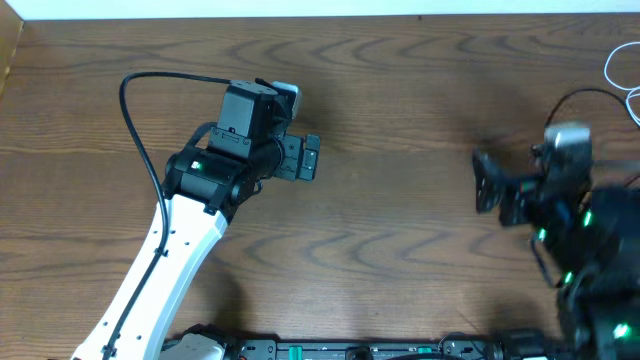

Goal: Untangle cables

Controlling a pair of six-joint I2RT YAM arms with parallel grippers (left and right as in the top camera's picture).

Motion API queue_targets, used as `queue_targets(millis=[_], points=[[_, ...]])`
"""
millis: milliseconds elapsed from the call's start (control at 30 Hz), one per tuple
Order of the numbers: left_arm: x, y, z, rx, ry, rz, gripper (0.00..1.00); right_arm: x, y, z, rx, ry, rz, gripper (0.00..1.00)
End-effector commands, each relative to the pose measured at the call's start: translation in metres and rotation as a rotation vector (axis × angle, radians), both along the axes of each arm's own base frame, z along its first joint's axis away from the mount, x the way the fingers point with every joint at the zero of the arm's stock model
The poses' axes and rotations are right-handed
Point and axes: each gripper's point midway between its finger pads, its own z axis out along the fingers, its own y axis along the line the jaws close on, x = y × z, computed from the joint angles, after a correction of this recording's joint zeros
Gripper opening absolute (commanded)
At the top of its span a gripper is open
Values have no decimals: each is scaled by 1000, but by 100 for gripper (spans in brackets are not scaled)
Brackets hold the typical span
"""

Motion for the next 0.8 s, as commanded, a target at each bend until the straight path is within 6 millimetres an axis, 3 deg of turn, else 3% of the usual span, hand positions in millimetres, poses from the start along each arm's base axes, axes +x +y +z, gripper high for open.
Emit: queue_targets(millis=[0,233,500,633,767], points=[[2,1,0,16,-7,-8,98,-14,-4,-29,-4,-47,-6,99],[2,1,0,16,-7,-8,98,-30,-15,-73,5,-216,-54,99],[2,1,0,16,-7,-8,98,-28,-16,-124,9,-266,-60,99],[2,1,0,16,-7,-8,98,-25,-17,-139,7,-256,-66,99],[2,1,0,16,-7,-8,98,-25,-17,-139,7,-262,-66,99]])
